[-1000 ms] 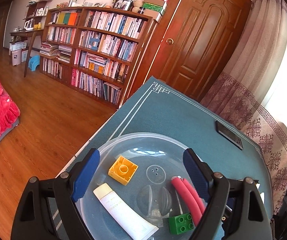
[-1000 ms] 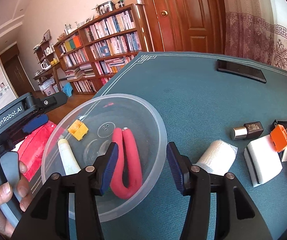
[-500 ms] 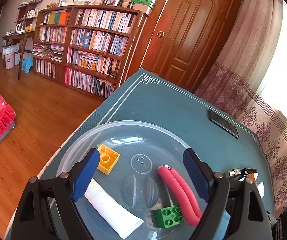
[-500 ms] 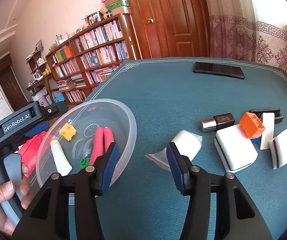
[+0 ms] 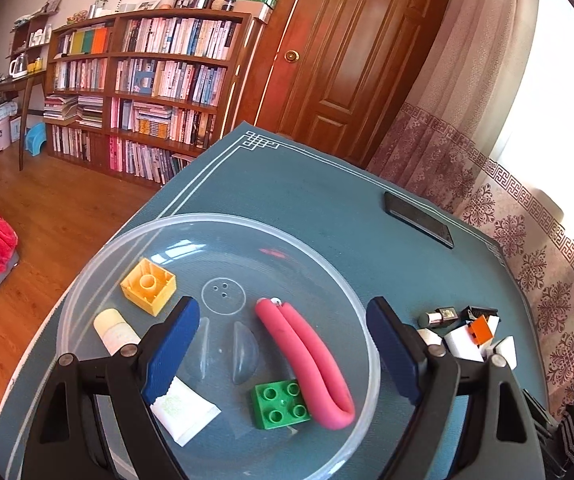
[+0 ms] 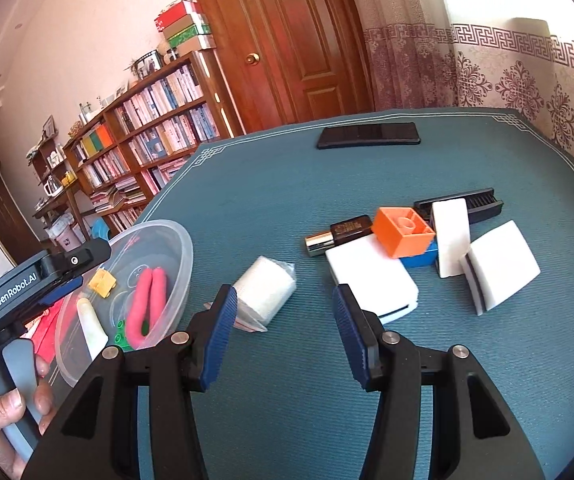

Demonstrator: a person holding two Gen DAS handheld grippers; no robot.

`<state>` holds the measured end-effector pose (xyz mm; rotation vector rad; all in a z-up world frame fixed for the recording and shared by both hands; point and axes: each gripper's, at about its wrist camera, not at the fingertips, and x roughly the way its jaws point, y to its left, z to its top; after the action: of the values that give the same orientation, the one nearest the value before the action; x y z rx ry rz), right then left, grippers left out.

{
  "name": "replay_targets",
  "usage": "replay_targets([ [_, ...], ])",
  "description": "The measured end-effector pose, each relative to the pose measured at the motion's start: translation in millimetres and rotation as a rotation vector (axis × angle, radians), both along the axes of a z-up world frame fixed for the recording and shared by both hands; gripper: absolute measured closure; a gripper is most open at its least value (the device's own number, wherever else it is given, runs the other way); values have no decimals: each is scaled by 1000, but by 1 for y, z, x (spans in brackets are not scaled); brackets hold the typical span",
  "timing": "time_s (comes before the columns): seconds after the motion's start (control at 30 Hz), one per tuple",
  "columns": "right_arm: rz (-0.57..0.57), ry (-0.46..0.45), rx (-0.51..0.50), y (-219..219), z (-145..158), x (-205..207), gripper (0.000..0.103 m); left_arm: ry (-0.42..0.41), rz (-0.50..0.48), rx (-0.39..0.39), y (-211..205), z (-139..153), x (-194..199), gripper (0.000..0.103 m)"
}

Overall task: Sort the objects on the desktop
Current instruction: 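Move both grippers back toward the wrapped white roll and sponges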

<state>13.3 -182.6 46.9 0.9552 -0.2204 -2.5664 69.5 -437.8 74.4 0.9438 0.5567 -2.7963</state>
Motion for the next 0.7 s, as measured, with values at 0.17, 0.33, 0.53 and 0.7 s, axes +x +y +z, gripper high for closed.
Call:
replay_targets([
  [0.17, -49, 1, 2, 25, -3, 0, 48, -14, -50, -15, 24, -1, -4, 15],
  [0.33, -122, 6, -11, 57, -5, 0, 34, -19, -101, -37, 51, -1, -11, 15],
  [0.53, -188, 2, -26, 89, -9, -5, 34, -29, -160, -64, 85, -5, -25, 15],
  [0.7, -219, -4, -34, 108, -13, -9, 34, -42, -216, -134, 116, -13, -37, 15],
])
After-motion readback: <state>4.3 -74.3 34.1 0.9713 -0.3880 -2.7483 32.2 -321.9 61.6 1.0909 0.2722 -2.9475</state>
